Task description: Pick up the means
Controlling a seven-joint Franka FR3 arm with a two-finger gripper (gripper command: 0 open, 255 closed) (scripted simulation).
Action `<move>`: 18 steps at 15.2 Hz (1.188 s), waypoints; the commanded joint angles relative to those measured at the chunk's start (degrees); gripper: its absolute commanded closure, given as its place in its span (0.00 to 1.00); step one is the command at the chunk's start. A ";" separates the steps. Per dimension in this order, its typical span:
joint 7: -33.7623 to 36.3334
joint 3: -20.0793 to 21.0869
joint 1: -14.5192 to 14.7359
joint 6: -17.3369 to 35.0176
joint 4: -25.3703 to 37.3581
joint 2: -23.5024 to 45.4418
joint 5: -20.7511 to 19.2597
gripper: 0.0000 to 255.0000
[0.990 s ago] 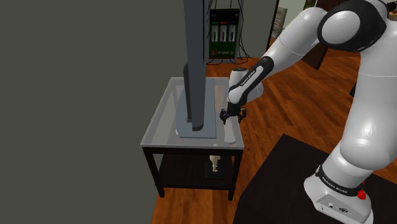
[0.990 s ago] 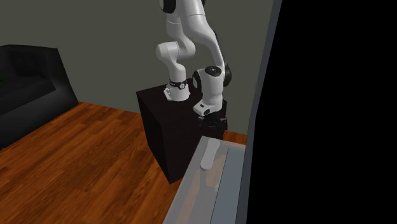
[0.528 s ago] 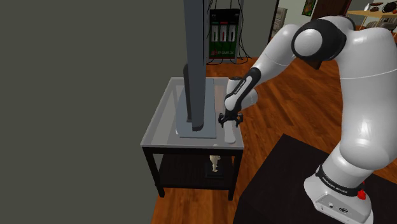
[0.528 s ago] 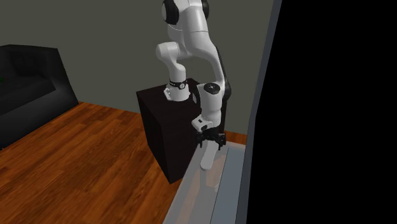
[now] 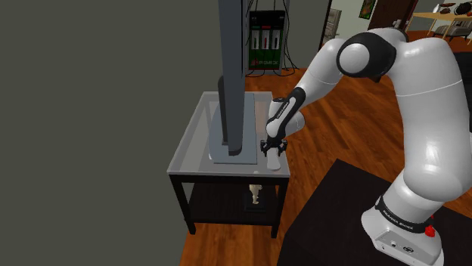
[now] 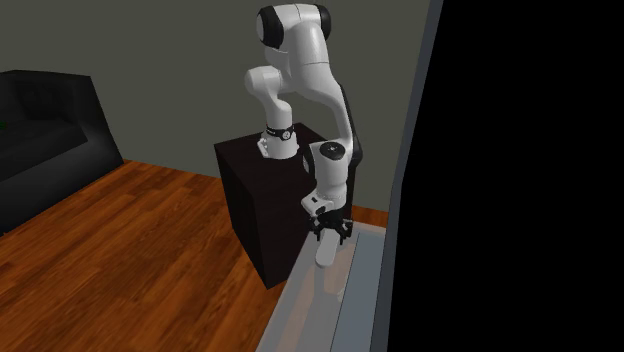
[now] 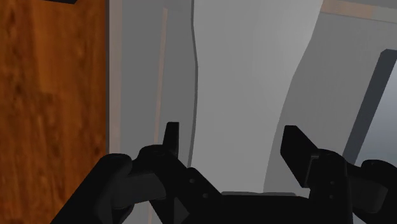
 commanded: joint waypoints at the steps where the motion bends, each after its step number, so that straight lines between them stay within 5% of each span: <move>1: -0.01 -0.01 -0.02 0.07 0.03 0.11 0.00 1.00; 18: 0.32 -0.34 0.25 -4.83 -1.97 -6.78 -0.29 1.00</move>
